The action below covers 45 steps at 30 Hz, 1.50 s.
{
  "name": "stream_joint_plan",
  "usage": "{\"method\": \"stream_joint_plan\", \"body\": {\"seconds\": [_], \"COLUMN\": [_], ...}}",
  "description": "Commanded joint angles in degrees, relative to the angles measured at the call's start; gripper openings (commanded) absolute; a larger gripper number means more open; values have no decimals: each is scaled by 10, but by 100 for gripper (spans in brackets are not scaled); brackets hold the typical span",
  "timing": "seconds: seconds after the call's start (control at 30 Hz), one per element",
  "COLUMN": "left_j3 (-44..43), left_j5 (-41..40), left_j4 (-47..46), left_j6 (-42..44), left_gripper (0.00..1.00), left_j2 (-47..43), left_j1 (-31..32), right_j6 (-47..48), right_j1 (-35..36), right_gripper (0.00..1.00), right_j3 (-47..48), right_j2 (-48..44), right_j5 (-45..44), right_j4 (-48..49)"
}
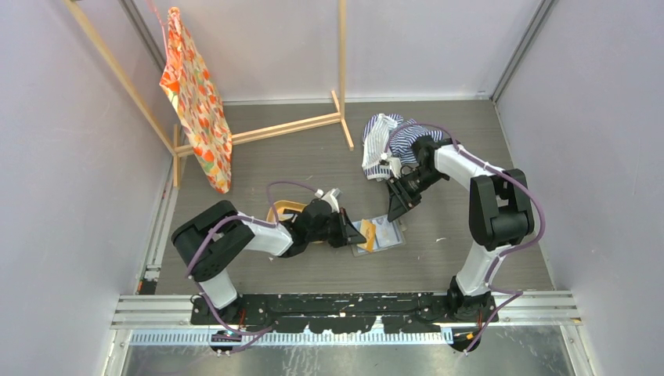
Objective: Put the credit cards into the card holder
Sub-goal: Insert the credit card into the card holder.
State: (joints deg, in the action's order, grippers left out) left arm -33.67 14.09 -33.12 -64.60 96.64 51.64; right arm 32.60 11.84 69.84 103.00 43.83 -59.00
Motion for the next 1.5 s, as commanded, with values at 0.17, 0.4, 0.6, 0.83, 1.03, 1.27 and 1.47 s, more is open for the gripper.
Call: {"method": "stream_joint_plan", "body": {"seconds": [0.17, 0.4, 0.6, 0.83, 1.03, 1.27, 1.47], "left_j3": [-39, -41, -34, -26, -14, -19, -16], "left_j5": [-8, -16, -22, -61, -105, -130, -153], "left_j4": [-4, 8, -2, -20, -25, -28, -31], "left_j6": [-22, -52, -100, -137, -150, -151, -162], "left_gripper": [0, 1, 2, 4, 5, 6, 8], "left_j2": [30, 43, 55, 64, 66, 72, 76], "left_j1": [1, 1, 9, 24, 34, 35, 45], "right_j6": [-18, -29, -35, -37, -36, -35, -34], "right_j1": [6, 9, 17, 22, 23, 24, 26], "right_gripper": [33, 33, 33, 33, 33, 32, 33], "right_j3": [21, 18, 18, 17, 18, 18, 18], "right_j2": [26, 31, 33, 33, 32, 29, 28], "right_j5": [-22, -37, -41, -42, -42, -41, -40], "right_j4": [-5, 4, 9, 10, 8, 7, 6]}}
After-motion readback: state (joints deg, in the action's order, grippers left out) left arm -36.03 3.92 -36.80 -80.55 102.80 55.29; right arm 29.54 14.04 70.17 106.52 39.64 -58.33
